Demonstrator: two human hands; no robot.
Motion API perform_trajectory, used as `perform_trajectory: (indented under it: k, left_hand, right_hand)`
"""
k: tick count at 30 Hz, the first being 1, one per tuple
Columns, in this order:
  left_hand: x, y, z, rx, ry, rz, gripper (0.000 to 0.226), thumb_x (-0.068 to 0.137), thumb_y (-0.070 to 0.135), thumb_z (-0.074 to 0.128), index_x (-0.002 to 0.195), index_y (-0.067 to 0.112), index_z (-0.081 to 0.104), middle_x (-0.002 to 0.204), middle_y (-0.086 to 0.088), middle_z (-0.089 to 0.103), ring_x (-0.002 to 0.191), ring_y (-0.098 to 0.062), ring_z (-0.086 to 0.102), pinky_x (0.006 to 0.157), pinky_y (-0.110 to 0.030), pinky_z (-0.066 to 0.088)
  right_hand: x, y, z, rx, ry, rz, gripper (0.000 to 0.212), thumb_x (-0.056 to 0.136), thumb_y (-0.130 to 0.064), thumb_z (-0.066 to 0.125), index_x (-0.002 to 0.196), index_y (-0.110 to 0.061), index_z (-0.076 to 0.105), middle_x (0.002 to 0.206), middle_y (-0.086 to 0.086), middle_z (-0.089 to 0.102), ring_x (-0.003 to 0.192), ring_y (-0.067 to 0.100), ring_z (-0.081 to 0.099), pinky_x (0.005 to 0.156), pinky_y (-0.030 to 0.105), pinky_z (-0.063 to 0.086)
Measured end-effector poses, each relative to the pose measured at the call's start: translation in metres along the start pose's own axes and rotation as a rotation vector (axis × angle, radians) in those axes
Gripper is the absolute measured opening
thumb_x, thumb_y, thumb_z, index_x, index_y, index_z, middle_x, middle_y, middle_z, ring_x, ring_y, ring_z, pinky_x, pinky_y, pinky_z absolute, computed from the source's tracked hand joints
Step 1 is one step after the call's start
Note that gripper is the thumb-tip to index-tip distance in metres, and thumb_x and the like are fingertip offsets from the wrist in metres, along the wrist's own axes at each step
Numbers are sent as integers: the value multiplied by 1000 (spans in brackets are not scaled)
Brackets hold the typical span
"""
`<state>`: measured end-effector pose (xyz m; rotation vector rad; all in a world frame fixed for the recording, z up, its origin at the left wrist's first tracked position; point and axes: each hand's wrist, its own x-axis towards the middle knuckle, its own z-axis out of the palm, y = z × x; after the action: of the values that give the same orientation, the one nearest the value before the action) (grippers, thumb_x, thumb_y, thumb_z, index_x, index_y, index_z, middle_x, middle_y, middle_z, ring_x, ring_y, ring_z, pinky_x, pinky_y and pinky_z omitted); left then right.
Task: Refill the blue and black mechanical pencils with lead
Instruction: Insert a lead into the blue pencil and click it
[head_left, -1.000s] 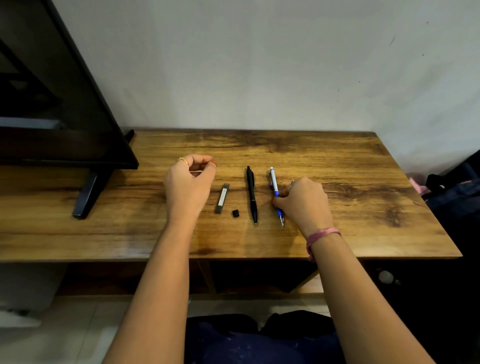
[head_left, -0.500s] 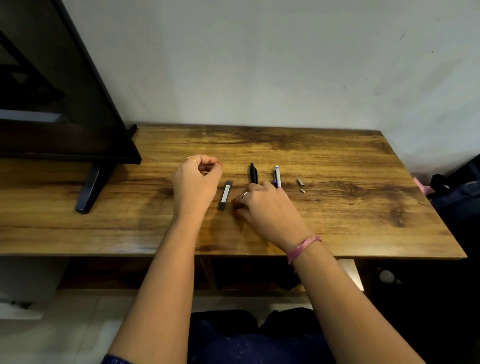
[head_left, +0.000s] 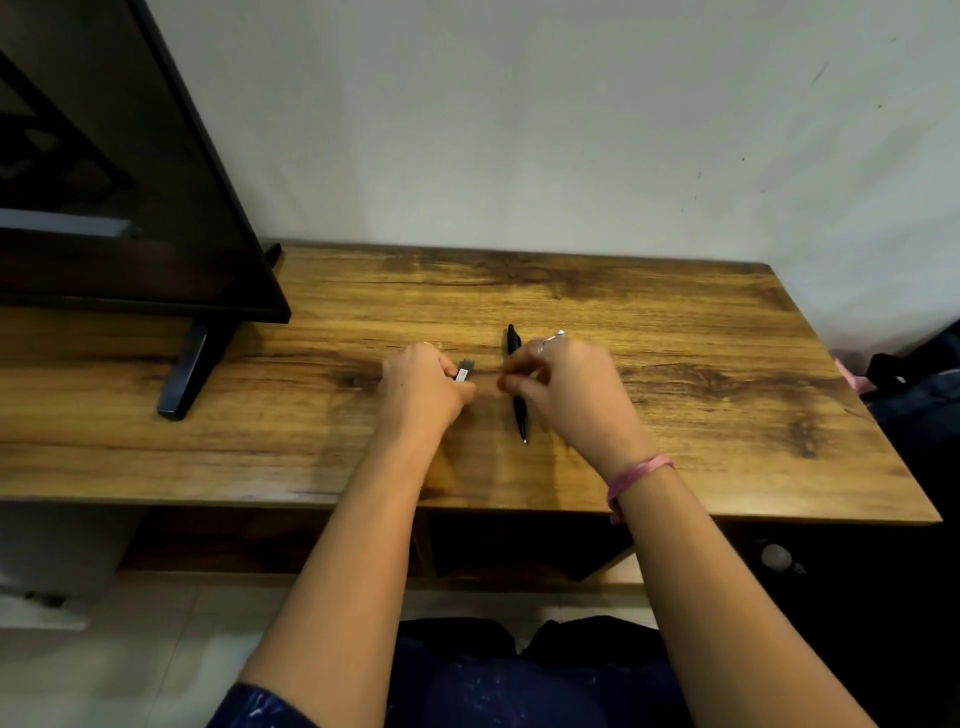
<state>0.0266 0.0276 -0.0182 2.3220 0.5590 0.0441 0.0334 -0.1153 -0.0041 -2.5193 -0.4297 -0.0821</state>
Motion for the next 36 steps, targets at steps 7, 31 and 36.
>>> perform_trajectory:
  k: [7, 31, 36]
  left_hand:
    - [-6, 12, -6, -150, 49, 266, 18, 75, 15, 74, 92, 18, 68, 86, 7, 64, 73, -1, 57, 60, -10, 43]
    - [-18, 18, -7, -36, 181, 719, 16, 83, 16, 68, 99, 12, 67, 96, 7, 54, 93, -10, 54, 81, -19, 49]
    - [-18, 16, -8, -25, 196, 730, 18, 81, 15, 69, 99, 10, 68, 92, 10, 51, 91, -11, 55, 79, -18, 46]
  right_hand:
    - [3, 3, -16, 684, 276, 292, 15, 83, -8, 73, 93, -18, 74, 81, -10, 72, 73, -4, 67, 71, 12, 52]
    - [2, 6, -29, 879, 236, 252, 16, 81, -4, 72, 82, -20, 72, 78, 0, 75, 79, 15, 73, 69, 21, 58]
    - [1, 6, -26, 668, 237, 160, 21, 83, -7, 72, 87, -28, 72, 86, -7, 74, 82, 6, 72, 79, 27, 58]
